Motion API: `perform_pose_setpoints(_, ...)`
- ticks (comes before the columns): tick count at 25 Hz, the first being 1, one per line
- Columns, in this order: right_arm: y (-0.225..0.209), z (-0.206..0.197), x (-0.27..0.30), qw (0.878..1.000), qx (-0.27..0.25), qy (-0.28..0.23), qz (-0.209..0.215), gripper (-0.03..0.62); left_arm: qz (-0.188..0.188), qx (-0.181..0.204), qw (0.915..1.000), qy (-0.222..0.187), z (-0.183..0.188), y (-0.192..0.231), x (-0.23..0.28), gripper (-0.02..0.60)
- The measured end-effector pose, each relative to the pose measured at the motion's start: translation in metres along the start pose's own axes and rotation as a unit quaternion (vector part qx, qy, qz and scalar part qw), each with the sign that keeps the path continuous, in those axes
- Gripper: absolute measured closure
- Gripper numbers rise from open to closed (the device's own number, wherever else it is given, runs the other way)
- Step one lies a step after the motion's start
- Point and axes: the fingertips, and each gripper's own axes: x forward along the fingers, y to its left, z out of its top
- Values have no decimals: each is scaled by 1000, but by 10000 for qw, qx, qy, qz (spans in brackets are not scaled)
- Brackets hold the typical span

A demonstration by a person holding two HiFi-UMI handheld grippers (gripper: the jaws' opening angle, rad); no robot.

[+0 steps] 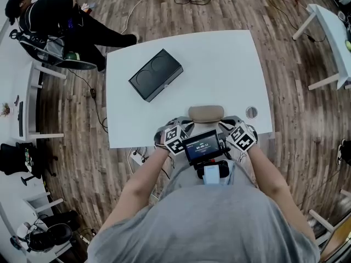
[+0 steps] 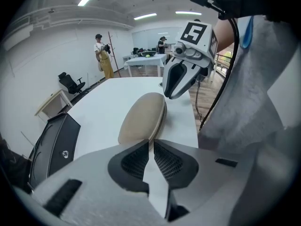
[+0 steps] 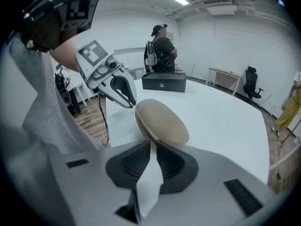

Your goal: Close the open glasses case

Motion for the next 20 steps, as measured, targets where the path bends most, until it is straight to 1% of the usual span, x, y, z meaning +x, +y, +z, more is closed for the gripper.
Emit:
perform_pose_setpoints(2, -6, -2, -11, 9988, 400, -270, 32, 540, -8, -275, 9994, -190, 2, -1, 1, 538)
perform_pose_setpoints(4, -11, 0, -25, 9956, 745, -569, 19, 540, -30, -727, 9961, -506, -1, 0, -1, 538)
perform_pose_setpoints(5, -14, 2, -32, 9932, 903, -732, 0, 540, -13, -992, 9924, -725, 2, 3, -8, 538)
perform_pose_setpoints(7, -21, 10, -47, 9869, 1181, -1096, -40, 540, 96, -1510, 9808, -1231, 15, 12, -29, 538)
perform_pose_setpoints(9, -29, 22, -63, 9804, 1337, -1446, -78, 540, 237, -1990, 9642, -1736, 26, 23, -50, 538)
perform_pose_setpoints(11, -43, 36, -81, 9738, 1387, -1799, -91, 540, 390, -2388, 9447, -2215, 40, 35, -65, 538)
perform_pose_setpoints(14, -67, 61, -111, 9581, 1515, -2429, -107, 540, 733, -2871, 9108, -2873, 64, 54, -86, 538)
perform_pose_setpoints(16, -65, 85, -127, 9459, 1601, -2818, -125, 540, 1008, -3132, 8869, -3242, 61, 66, -114, 538)
perform_pose_setpoints(17, -61, 97, -134, 9410, 1610, -2975, -93, 540, 1124, -3205, 8771, -3396, 59, 71, -129, 538)
perform_pose_setpoints(18, -56, 108, -140, 9373, 1584, -3104, -30, 540, 1213, -3228, 8697, -3531, 58, 75, -142, 538)
perform_pose_setpoints(19, -53, 119, -147, 9348, 1523, -3210, 50, 540, 1269, -3206, 8650, -3645, 61, 79, -153, 538)
perform_pose_setpoints(20, -51, 128, -153, 9330, 1434, -3297, 134, 540, 1295, -3146, 8628, -3741, 66, 83, -162, 538)
